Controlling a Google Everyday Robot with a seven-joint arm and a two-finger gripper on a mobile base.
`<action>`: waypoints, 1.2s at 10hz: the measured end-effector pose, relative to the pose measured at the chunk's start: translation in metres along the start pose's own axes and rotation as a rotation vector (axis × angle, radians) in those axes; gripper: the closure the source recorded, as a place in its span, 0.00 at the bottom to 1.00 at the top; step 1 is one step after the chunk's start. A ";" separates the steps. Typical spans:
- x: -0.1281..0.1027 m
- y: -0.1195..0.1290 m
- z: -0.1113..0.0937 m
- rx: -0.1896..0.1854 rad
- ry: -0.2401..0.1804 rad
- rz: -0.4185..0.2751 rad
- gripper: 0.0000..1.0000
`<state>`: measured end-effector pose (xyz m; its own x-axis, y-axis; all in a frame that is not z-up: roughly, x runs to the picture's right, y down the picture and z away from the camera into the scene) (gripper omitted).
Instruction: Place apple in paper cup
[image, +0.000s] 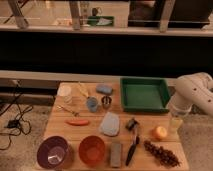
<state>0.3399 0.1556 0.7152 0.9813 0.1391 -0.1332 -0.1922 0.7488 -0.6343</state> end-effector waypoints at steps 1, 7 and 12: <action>0.007 0.006 0.009 -0.016 0.000 0.015 0.20; 0.009 0.041 0.043 -0.090 -0.038 0.026 0.20; -0.014 0.029 0.067 -0.059 -0.175 -0.073 0.20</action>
<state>0.3211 0.2187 0.7497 0.9788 0.1999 0.0457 -0.1157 0.7223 -0.6818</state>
